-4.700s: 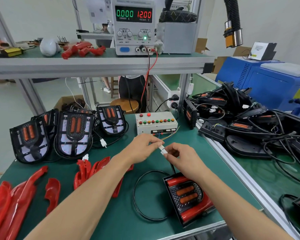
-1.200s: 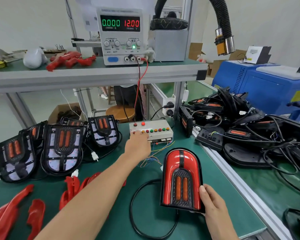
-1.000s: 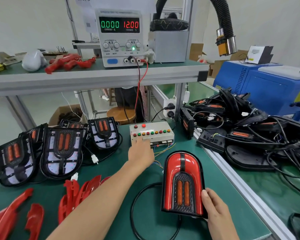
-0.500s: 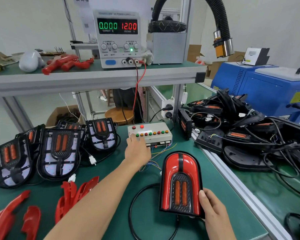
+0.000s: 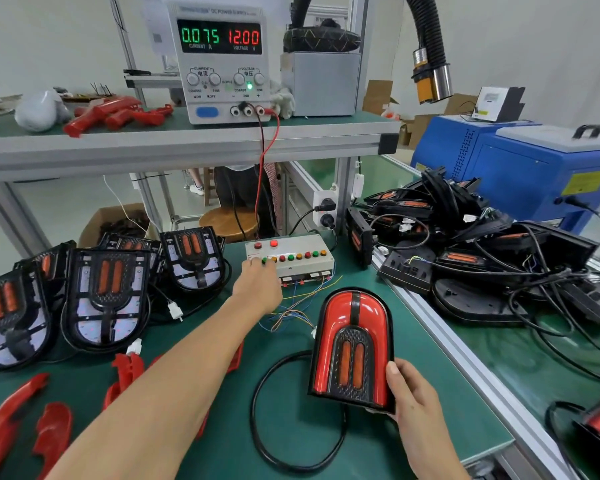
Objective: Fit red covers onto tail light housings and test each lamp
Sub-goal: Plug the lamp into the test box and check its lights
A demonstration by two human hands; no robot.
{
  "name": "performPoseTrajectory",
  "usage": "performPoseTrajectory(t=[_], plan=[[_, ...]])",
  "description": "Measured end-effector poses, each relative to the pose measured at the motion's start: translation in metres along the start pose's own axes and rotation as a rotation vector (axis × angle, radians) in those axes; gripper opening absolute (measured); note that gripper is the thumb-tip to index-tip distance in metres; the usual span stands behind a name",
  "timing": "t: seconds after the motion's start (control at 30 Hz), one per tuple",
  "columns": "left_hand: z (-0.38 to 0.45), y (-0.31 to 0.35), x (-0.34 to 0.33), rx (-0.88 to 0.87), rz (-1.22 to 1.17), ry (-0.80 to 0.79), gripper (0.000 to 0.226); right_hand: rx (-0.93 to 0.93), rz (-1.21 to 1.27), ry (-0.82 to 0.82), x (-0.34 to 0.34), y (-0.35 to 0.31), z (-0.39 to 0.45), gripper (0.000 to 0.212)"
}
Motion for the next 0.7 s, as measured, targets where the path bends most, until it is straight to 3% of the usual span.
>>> performPoseTrajectory(t=[0.17,0.37,0.7], plan=[[0.002,-0.0031,-0.0014,-0.021,0.075,-0.018,0.041,-0.008,-0.004,0.014,0.0014,0.0021,0.001,0.024],[0.003,-0.0028,-0.0015,-0.021,0.052,-0.047,0.043,0.001,0.003,0.0,0.0001,0.0,-0.0014,0.032],[0.0067,-0.0033,-0.0022,0.002,-0.024,-0.029,0.058,0.011,0.026,-0.033,-0.0015,-0.0054,-0.0043,0.028]])
Point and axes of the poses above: each hand's wrist, its own z-axis towards the middle knuckle, its own x-axis out of the back of the hand, y = z × x, the point moved 4 cm from there along z, towards the middle knuckle, and after that the axes turned 3 degrees about x, right-handed, at the moved point
